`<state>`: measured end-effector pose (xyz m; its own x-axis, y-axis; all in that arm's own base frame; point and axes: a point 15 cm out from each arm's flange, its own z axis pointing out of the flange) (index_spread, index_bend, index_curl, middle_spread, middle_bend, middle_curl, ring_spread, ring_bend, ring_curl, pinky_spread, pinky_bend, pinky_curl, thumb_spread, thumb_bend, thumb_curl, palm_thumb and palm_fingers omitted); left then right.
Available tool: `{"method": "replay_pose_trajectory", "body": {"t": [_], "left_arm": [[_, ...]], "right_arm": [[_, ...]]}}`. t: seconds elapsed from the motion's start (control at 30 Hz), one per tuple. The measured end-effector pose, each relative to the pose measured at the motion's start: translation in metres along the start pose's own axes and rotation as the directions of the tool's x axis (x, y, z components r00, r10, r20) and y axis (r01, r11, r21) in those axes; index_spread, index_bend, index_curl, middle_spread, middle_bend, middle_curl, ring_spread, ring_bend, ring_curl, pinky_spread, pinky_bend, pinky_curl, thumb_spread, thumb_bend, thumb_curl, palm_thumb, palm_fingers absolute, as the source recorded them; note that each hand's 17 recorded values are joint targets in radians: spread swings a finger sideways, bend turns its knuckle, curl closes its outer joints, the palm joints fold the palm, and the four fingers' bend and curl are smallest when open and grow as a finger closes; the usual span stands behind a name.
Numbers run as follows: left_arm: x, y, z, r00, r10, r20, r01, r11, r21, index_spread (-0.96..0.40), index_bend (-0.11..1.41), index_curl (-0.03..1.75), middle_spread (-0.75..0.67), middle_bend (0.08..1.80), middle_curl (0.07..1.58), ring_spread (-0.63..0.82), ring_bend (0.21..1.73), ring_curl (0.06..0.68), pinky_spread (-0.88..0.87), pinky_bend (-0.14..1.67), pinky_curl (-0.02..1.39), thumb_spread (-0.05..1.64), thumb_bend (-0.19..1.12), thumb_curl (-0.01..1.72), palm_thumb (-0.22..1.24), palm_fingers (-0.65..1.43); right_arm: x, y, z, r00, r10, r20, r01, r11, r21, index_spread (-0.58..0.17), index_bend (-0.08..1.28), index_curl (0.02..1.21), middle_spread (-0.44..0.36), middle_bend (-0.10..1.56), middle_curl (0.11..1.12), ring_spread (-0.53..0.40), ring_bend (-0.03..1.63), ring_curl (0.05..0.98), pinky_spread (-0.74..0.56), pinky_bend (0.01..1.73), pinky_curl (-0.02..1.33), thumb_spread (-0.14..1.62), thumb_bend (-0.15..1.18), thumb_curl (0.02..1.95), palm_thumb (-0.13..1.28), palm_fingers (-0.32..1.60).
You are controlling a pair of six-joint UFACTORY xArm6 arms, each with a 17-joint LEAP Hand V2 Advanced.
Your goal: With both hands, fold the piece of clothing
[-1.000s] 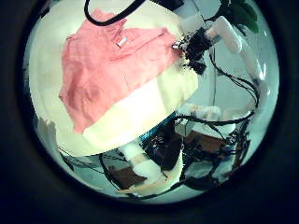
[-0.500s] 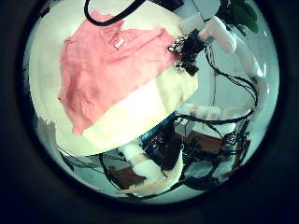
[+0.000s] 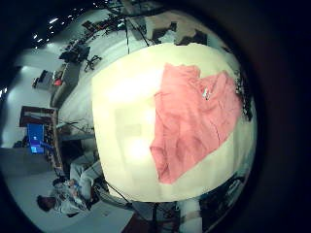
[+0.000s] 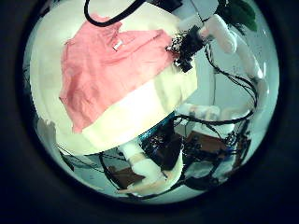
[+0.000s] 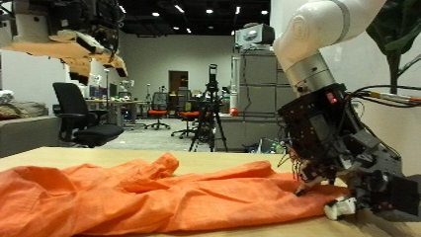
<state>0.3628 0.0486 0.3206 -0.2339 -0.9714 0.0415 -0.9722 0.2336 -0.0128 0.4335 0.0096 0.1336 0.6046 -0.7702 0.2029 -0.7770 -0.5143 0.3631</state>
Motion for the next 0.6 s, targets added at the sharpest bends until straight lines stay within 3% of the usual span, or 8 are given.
{"method": "replay_pose_trajectory", "body": {"t": [0.27, 0.6], "left_arm": [[0.004, 0.002, -0.006, 1.0, -0.001, 0.001, 0.001, 1.0, 0.008, 0.0, 0.18, 0.32, 0.28, 0.18, 0.27, 0.55, 0.35, 0.224, 0.55, 0.19, 0.3, 0.84, -0.03, 0.32, 0.01, -0.02], [0.007, 0.006, -0.011, 1.0, 0.001, 0.002, -0.001, 1.0, 0.014, 0.01, 0.18, 0.33, 0.27, 0.18, 0.27, 0.55, 0.34, 0.225, 0.55, 0.19, 0.3, 0.84, -0.03, 0.32, 0.01, -0.01]], "right_arm": [[-0.002, 0.022, -0.004, 1.0, 0.001, 0.019, 0.0, 0.998, -0.068, -0.343, 0.95, 0.8, -0.208, 1.19, 0.8, -0.243, 1.29, 0.632, -0.39, 1.23, 0.6, 0.82, 0.08, 0.61, 1.16, 1.14], [0.005, 0.039, -0.05, 1.0, 0.023, -0.021, -0.024, 1.0, -0.012, -0.304, 1.01, 0.84, -0.186, 1.23, 0.87, -0.234, 1.34, 0.699, -0.29, 1.32, 0.68, 0.93, 0.06, 0.72, 1.14, 1.08]]}}
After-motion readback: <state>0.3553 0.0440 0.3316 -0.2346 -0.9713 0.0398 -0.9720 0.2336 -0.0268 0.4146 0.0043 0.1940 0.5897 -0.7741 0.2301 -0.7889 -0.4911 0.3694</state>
